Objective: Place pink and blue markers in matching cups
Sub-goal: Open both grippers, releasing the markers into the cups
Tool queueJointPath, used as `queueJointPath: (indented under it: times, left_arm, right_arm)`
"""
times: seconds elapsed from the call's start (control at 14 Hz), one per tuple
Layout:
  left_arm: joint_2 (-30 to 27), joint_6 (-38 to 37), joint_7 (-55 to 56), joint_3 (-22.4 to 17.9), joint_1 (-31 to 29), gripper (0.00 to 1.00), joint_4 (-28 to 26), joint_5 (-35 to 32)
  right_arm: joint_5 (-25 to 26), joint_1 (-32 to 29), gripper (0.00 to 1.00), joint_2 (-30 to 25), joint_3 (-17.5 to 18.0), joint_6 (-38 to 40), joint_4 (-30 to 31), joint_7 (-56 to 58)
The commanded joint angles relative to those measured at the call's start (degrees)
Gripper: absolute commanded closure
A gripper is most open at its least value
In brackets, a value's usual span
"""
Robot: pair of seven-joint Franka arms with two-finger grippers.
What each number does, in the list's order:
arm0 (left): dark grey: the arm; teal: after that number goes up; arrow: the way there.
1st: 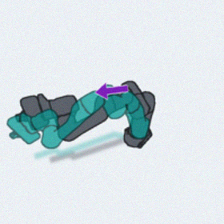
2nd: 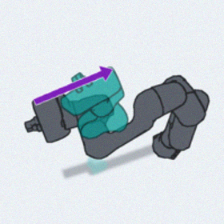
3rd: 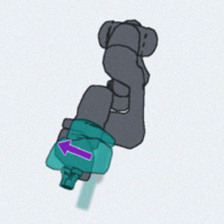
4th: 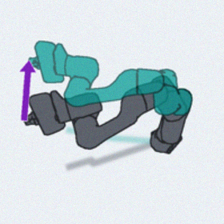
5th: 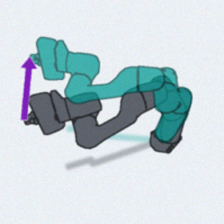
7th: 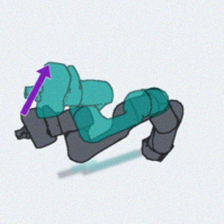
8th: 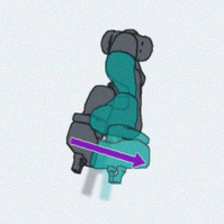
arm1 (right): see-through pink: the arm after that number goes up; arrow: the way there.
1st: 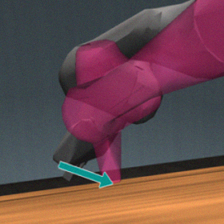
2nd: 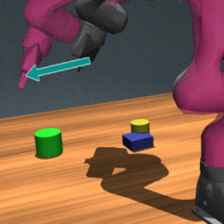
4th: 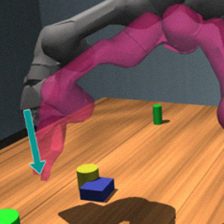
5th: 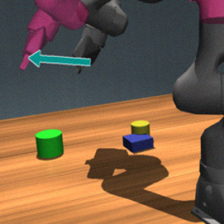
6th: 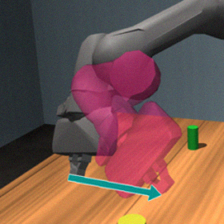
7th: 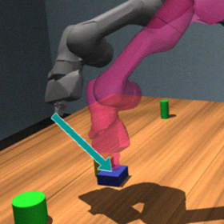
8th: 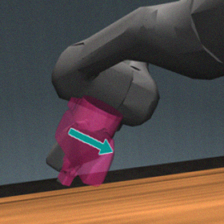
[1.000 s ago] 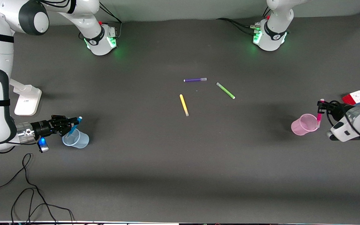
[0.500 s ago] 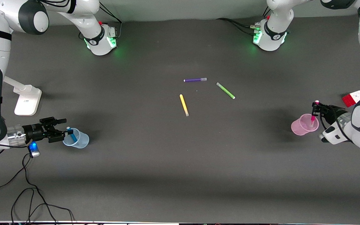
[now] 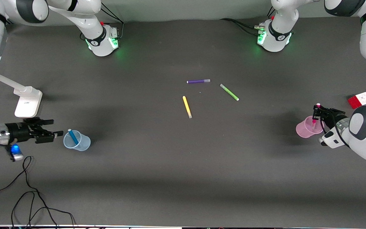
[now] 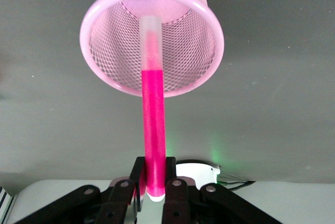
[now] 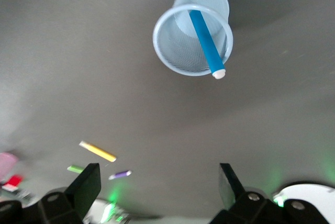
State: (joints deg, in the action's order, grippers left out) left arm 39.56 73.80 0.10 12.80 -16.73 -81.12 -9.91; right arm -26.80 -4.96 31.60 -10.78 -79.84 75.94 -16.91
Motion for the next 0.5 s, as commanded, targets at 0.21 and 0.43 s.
queueJointPath:
  times: [0.21, 0.43]
  left_arm:
    - [2.0, -2.1, 1.0, -0.1, 0.8, 0.0, 6.1, -1.3]
    - [1.5, -4.1, 1.0, -0.1, 1.9, 0.0, 9.7, -2.1]
  right_arm:
    - [14.8, 5.9, 0.0, -14.3, -0.2, -4.1, 5.0, 8.2]
    - [18.1, 5.9, 0.0, -23.7, -0.2, -6.8, 10.8, 15.8]
